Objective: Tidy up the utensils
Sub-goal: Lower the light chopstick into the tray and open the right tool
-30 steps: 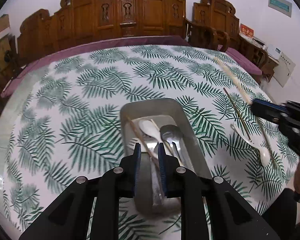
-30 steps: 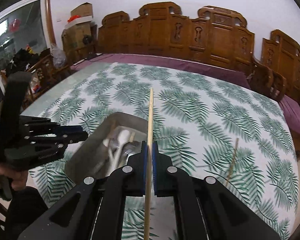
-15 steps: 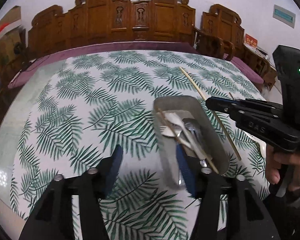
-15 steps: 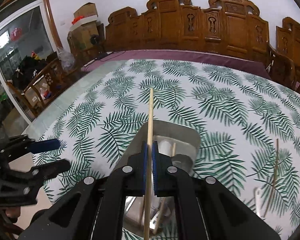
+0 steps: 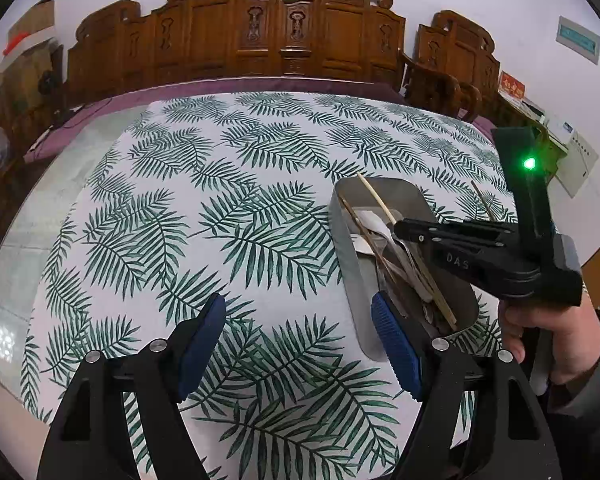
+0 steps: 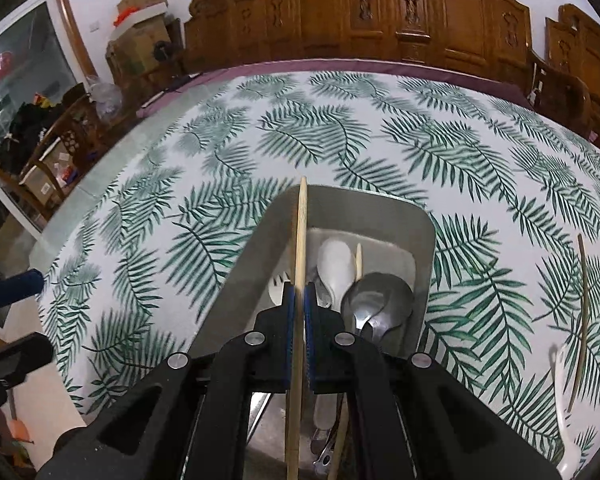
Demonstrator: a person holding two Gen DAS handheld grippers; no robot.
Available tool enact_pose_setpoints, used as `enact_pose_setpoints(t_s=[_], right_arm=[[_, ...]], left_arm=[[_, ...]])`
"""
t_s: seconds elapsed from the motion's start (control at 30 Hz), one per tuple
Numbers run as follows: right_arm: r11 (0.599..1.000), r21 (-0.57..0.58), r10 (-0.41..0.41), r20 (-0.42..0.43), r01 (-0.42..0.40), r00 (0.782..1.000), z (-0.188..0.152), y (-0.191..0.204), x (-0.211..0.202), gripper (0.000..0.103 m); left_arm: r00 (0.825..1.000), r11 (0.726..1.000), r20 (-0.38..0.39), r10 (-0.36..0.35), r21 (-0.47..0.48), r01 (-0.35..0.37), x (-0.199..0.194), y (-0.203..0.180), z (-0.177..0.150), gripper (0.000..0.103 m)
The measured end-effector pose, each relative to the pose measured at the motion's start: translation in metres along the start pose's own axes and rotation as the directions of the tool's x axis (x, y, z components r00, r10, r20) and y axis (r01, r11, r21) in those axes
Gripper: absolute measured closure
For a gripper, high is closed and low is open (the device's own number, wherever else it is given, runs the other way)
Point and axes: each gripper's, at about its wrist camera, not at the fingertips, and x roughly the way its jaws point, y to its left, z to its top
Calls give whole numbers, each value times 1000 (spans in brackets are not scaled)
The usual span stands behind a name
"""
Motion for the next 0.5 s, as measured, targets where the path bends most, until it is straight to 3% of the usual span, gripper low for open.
enact_pose_setpoints(t_s=[0.27, 0.5], right_arm=[[998, 31, 51, 0, -51, 999, 0, -5, 1, 96], [997, 11, 71, 37, -72, 997, 0, -16, -23, 96]], left_arm=[[1000, 1000, 3, 3, 7, -3, -1, -3, 2, 31], [1000, 1000, 5, 0, 14, 0, -3, -14, 4, 31]])
